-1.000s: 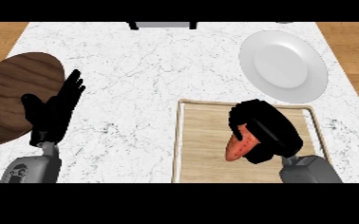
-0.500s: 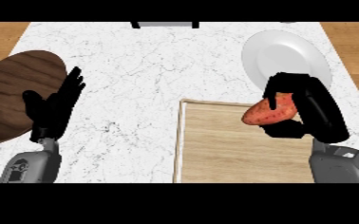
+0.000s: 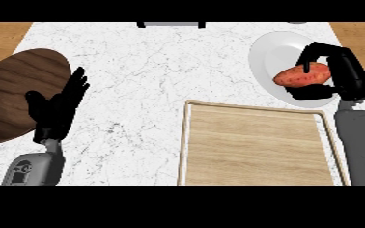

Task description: Pick the sweet potato from the tray and place it in the plate

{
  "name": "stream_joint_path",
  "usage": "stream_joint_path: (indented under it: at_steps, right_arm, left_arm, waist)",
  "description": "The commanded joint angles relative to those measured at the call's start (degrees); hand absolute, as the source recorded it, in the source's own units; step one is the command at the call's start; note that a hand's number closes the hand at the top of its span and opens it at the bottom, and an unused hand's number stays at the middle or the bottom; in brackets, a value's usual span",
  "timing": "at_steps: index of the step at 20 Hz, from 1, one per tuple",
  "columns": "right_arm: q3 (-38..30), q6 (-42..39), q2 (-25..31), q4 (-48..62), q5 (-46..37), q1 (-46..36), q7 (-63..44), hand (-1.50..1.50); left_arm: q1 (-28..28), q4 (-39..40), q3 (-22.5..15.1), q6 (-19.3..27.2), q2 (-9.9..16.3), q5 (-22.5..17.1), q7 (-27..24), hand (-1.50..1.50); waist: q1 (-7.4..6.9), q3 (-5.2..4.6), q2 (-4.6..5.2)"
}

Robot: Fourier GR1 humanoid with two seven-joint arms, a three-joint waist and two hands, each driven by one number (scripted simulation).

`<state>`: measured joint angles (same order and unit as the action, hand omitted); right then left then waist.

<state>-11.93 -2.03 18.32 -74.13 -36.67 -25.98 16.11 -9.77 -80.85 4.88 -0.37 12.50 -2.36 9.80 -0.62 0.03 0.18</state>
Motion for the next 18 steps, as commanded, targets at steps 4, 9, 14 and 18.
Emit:
stream_joint_path:
  at_steps: [4, 9, 14, 18]
  right_arm:
    - [-5.21, 5.52, 7.14, 27.86, -1.61, -10.96, 12.09, 1.5]
    - [-1.84, 5.2, 12.16, 39.55, -7.92, -14.91, 15.08, 1.5]
    - [-3.58, -2.59, 11.98, 51.11, -4.92, -19.6, 16.61, -1.5]
    - [-4.59, -2.37, 13.78, 55.43, -4.28, -20.93, 26.98, -1.5]
  left_arm:
    - [-1.17, 1.0, -2.27, 1.58, -2.53, 2.6, -0.99, 0.0]
    - [-1.47, 1.58, -2.68, 0.75, -2.72, 2.58, -1.37, 0.0]
    - [-3.22, 3.93, -0.93, -1.02, -1.23, 1.36, -2.46, 0.0]
    - [-1.32, 1.41, -1.41, -0.66, -1.95, 1.32, -1.51, 0.0]
  waist:
    - [-1.03, 0.06, 0.45]
    - [-2.02, 0.1, 0.89]
    - [-2.23, 0.13, 1.06]
    - [-2.25, 0.17, 0.94]
